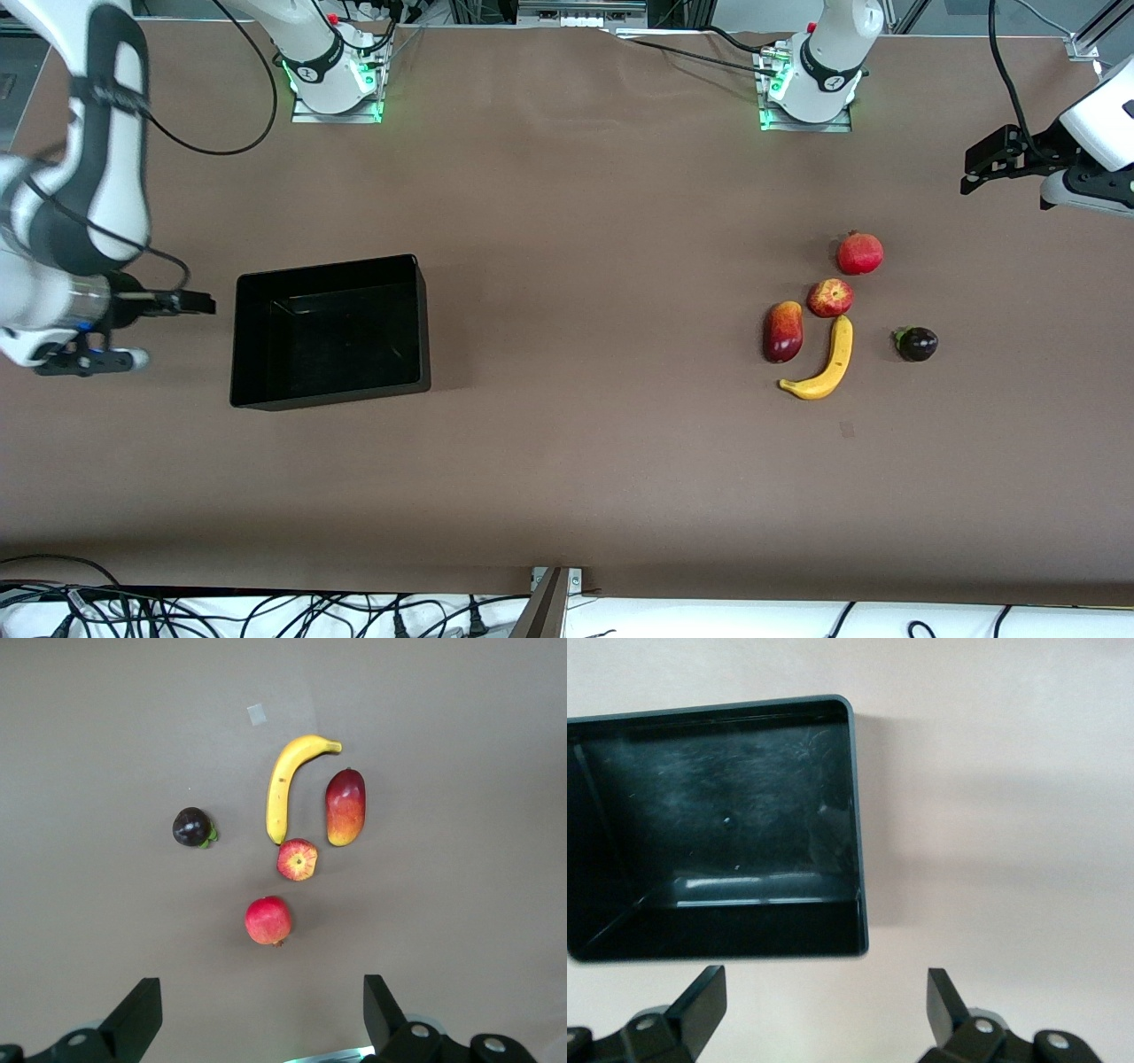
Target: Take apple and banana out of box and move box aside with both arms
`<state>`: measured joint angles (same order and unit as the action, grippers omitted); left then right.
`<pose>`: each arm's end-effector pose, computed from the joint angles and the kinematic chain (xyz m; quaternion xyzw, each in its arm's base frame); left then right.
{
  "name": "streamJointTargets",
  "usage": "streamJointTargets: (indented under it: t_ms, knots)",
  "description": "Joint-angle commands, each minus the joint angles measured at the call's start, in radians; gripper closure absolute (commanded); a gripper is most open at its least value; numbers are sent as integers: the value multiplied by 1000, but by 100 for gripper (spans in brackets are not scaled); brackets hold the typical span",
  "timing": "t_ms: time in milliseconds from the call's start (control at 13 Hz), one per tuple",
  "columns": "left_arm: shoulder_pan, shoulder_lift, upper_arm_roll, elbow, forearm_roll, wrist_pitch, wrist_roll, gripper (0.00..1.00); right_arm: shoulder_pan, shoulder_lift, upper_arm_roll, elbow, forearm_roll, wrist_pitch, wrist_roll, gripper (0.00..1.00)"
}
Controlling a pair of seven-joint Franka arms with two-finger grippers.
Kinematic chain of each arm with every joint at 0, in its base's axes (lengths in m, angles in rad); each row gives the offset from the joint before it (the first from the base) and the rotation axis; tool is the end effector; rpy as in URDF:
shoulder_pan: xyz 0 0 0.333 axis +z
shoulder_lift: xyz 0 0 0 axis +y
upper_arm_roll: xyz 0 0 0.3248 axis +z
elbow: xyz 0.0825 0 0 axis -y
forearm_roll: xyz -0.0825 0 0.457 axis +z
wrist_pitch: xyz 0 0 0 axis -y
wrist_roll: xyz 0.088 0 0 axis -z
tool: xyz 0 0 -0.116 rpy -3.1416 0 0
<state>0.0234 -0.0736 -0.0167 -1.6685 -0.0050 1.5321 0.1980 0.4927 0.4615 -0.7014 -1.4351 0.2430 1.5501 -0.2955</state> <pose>0.5978 0.0031 0.6131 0.9949 -0.0954 -0.0310 0.0051 0.7149 -0.0489 0.4407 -0.9917 -0.0396 0.1220 0.0036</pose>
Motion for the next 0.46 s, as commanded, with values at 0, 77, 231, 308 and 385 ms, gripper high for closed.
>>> streamJointTargets:
  t_ms: [0,77,231,308,385]
  knots:
    - [3,18,-2,35,19,-9,-3,0,0,19,-10,154,-50,-175,7,0]
    - [3,18,-2,35,20,-9,-3,0,19,-27,-15,165,-53,-198,-2,0]
    - [1,20,-8,35,20,-10,-17,0,37,-92,-15,151,-73,-217,10,0]
    - [1,20,-8,35,20,-10,-17,0,-17,-131,53,113,-88,-209,9,0]
    - [1,20,-8,33,20,-12,-17,0,-111,-176,186,55,-149,-188,18,0]
